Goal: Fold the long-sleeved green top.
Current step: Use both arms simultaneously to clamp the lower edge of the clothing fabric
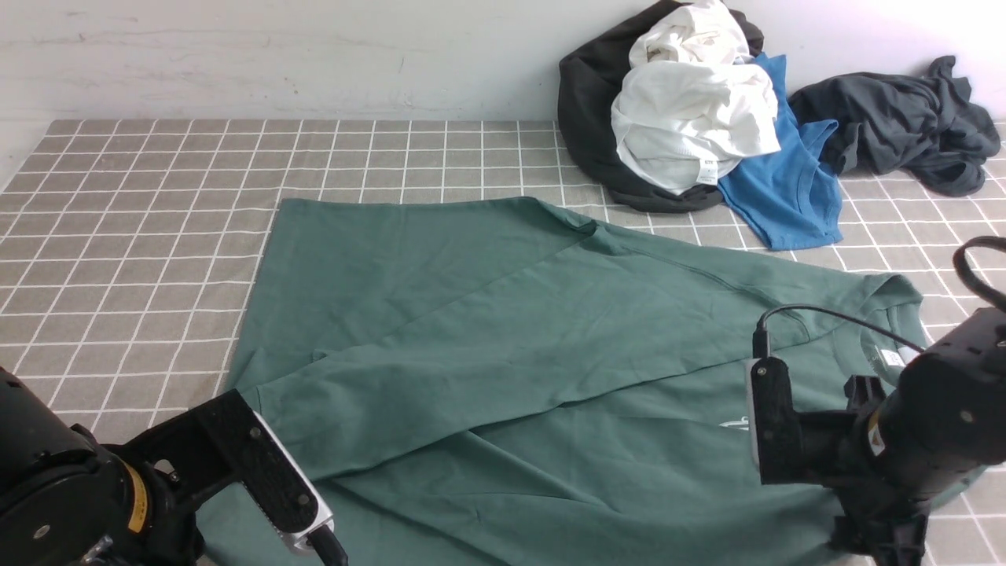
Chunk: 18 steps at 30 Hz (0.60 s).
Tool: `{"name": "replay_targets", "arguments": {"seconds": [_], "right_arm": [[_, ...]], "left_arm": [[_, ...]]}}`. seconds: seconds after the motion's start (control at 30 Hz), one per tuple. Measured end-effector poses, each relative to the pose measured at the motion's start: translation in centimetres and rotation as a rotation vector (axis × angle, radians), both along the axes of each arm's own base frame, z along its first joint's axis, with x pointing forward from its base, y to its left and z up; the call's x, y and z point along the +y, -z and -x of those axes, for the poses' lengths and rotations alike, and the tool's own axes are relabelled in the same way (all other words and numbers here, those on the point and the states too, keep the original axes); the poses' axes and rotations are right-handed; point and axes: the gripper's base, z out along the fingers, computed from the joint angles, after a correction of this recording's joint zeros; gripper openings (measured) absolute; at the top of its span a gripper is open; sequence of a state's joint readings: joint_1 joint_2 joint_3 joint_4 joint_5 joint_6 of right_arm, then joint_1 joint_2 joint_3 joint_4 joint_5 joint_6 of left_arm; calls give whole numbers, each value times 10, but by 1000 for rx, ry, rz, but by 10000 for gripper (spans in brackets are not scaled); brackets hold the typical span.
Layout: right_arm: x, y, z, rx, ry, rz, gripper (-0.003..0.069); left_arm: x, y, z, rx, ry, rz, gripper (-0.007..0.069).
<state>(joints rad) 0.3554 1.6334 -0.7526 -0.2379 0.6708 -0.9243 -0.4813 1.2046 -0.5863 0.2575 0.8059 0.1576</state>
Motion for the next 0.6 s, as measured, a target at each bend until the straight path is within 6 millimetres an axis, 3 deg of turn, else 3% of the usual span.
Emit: {"name": "replay_targets", "arguments": {"seconds": [0.1,0.17,0.3,0.4,0.6], "right_arm": [[0,0,-1,-9,7,1,340],[-1,-3,-1,-24,44,-5,267],[-2,-18,1,-84,115,-46,228],[-4,-39,5,-157,201,-104,265],[-18,-35,11,-108,224,-60,367]], "left_arm": [[0,-1,0,-4,-1,2,9],[0,-1,1,-7,-3,4,9],[0,-1,1,-7,-17,11,9],[0,-1,1,-7,-27,14,9],[-1,-1,1,-1,-35,26,9]]}}
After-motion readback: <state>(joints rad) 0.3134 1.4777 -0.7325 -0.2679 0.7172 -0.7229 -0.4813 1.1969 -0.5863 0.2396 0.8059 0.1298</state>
